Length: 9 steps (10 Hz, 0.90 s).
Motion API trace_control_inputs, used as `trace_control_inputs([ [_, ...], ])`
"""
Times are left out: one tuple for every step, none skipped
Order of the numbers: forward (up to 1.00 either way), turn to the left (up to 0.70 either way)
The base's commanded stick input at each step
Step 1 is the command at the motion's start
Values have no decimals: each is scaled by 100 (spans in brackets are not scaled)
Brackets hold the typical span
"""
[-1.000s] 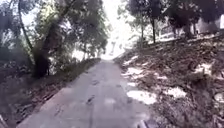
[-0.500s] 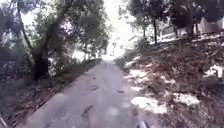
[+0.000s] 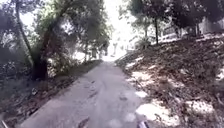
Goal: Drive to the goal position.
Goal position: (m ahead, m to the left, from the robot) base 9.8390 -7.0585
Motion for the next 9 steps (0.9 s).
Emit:
trace_control_inputs([
  [50,0],
  [50,-26],
  [50,-50],
  [50,-50],
  [50,-40],
  [50,-5],
  [50,0],
  [50,0],
  [50,0],
])
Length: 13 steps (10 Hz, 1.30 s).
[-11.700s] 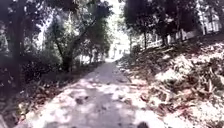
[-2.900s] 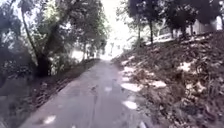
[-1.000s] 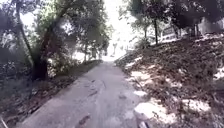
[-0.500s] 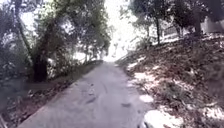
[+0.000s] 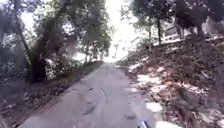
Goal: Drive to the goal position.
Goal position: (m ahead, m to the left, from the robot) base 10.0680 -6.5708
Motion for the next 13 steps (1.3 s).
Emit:
trace_control_inputs([
  [50,0],
  [50,0],
  [50,0],
  [50,0],
  [50,0],
  [50,0],
  [50,0],
  [50,0],
  [50,0],
  [50,0],
  [50,0],
  [50,0],
  [50,0],
])
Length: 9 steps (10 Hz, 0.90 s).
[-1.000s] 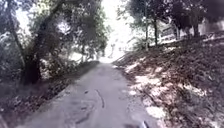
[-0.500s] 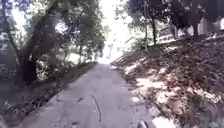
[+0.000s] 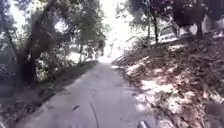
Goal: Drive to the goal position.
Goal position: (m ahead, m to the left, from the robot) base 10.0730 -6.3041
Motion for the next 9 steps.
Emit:
trace_control_inputs([
  [50,0],
  [50,0],
  [50,0],
  [50,0],
  [50,0],
  [50,0],
  [50,0],
  [50,0],
  [50,0],
])
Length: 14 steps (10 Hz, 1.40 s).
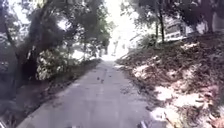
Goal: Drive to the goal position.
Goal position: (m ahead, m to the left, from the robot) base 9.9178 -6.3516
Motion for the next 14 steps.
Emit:
trace_control_inputs([
  [50,0],
  [50,0],
  [50,0],
  [50,0],
  [50,0],
  [50,0],
  [50,0],
  [50,0],
  [50,0],
  [50,0],
  [50,0],
  [50,0],
  [50,0],
  [50,0],
])
